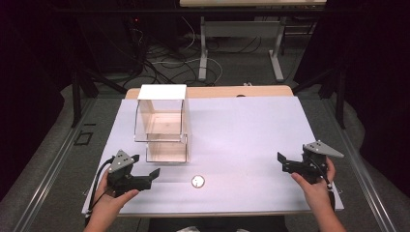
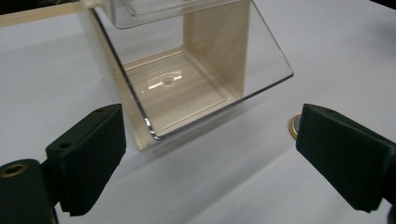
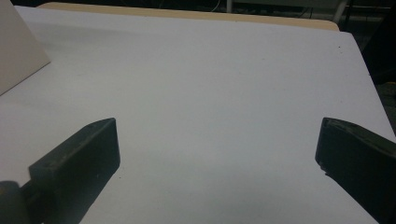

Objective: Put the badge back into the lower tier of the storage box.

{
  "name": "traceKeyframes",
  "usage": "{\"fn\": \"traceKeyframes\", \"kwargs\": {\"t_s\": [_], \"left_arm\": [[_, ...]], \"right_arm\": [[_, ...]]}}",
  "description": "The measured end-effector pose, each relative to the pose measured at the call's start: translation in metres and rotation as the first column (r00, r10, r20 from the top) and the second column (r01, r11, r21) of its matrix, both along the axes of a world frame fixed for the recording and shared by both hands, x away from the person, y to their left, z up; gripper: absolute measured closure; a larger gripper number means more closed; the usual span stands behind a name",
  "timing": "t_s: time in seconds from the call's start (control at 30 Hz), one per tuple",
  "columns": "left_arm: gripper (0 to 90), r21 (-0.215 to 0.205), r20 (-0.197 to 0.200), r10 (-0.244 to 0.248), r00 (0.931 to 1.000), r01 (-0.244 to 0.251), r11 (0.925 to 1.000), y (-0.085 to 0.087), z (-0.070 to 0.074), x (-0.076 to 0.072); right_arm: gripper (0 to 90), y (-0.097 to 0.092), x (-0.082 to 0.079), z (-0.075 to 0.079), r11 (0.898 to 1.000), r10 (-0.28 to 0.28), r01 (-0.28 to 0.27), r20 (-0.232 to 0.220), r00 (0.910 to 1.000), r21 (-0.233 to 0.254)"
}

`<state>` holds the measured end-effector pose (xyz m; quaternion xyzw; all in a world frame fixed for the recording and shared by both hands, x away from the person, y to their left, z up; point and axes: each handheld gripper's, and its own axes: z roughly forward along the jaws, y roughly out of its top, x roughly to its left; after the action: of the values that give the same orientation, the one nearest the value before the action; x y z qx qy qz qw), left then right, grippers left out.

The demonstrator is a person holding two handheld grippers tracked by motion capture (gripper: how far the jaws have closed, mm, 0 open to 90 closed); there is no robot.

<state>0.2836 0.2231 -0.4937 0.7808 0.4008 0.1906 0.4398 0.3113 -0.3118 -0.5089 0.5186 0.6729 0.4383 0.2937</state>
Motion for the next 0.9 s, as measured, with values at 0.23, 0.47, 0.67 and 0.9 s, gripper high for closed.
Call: {"fn": "traceKeyframes", "kwargs": {"t_s": [0.23,0.47,0.67,0.9], "left_arm": [[15.2,0.008,0.004,-0.065,0.9979,0.065,0.9979,-0.015,0.002,-0.004],[15.8,0.013,-0.006,-0.117,0.9931,0.117,0.9930,-0.028,0.003,-0.004],[16.6,-0.016,-0.008,-0.181,0.9835,0.181,0.9834,-0.046,0.003,-0.005],[17.7,-0.016,-0.009,-0.224,0.9745,0.224,0.9744,-0.069,0.000,-0.003]], "right_arm": [[0.0,0.002,-0.001,0.000,1.000,0.014,-0.014,-0.015,0.9998,0.001],[0.0,0.002,-0.001,0.000,1.000,0.006,-0.006,-0.030,0.9995,0.005],[0.0,0.000,-0.001,0.000,1.000,0.005,-0.005,-0.022,0.9998,0.006],[0.0,0.000,-0.001,-0.001,1.000,0.002,-0.001,-0.032,0.9995,0.012]]}}
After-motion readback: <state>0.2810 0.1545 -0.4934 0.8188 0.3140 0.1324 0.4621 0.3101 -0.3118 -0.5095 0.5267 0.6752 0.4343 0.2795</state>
